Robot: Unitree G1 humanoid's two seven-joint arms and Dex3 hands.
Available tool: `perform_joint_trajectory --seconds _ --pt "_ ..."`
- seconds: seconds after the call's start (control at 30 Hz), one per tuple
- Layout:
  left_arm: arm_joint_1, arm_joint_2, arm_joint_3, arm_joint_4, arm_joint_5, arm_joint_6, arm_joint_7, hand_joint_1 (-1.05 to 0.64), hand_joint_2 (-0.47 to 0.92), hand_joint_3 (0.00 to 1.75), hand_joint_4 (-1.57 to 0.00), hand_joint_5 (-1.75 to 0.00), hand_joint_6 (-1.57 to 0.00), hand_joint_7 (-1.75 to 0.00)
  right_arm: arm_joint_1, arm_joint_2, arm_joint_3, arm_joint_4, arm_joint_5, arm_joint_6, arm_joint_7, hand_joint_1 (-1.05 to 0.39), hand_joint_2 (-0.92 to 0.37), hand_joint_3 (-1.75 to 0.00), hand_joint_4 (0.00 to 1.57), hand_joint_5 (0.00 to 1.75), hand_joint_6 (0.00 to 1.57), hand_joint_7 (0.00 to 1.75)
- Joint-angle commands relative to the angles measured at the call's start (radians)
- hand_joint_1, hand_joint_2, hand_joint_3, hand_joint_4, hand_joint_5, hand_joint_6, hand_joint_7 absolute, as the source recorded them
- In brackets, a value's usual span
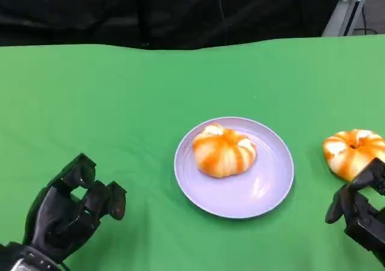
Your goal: Grasp the bread from the table and place it into the plate.
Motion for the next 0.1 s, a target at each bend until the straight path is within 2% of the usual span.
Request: perform_joint_trajectory --seconds 0.03,0.1 --pt "-0.011 0.006 0.014 -0.002 0.017 0.003 0.009 -0.05 0.37 1.44 -0.88 -1.75 -0.77 -1.75 -0.008 -0.013 -0.008 0.006 0.011 0.001 0.001 -0.07 -0.63 -1.09 0.80 1.75 0.68 1.59" --pt "-0.011 0.006 0.015 -0.002 0.018 0.003 0.008 -0.05 0.36 1.44 -0.88 -1.75 -0.77 -1.75 -0.008 -0.013 -0.008 0.006 0.011 0.001 0.001 -0.07 -0.63 -1.09 0.80 1.75 0.68 1.58"
